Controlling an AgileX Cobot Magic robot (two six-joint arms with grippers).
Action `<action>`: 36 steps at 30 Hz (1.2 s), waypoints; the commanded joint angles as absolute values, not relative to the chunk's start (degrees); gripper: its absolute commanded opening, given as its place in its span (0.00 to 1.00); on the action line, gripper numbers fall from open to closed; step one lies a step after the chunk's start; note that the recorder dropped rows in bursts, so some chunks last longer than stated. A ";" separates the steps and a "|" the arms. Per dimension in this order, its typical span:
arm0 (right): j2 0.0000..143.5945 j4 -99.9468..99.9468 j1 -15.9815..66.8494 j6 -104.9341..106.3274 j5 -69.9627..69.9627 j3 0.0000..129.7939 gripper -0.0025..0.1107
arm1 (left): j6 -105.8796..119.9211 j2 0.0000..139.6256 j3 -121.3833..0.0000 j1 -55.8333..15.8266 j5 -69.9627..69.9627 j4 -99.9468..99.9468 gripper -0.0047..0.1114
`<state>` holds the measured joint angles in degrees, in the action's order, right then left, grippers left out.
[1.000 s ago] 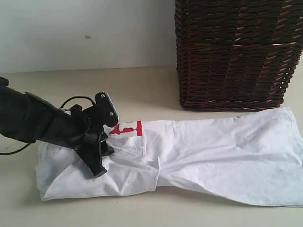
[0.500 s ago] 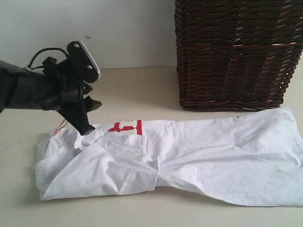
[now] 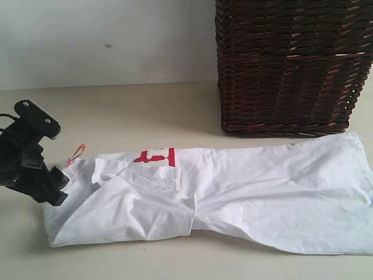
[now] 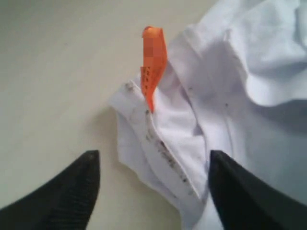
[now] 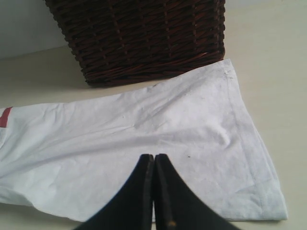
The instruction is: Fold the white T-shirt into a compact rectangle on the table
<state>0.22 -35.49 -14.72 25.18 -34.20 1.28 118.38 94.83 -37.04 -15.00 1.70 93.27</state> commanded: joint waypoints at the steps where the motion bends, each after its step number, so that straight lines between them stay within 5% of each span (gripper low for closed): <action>1: 0.00 -35.67 -14.64 25.37 -34.11 0.97 0.02 | 112.64 94.65 -36.69 -14.70 -1.44 95.08 0.78; 25: 0.00 -35.67 -14.64 25.37 -34.11 0.97 0.02 | 100.17 103.64 -38.18 -14.46 -7.96 96.66 0.71; 36: 0.00 -35.67 -14.64 25.24 -34.04 0.97 0.02 | 100.17 103.90 -38.18 -14.98 -11.08 98.96 0.09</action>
<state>0.22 -35.49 -14.72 25.18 -34.20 1.28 100.57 103.73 -37.95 -14.62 -10.36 98.06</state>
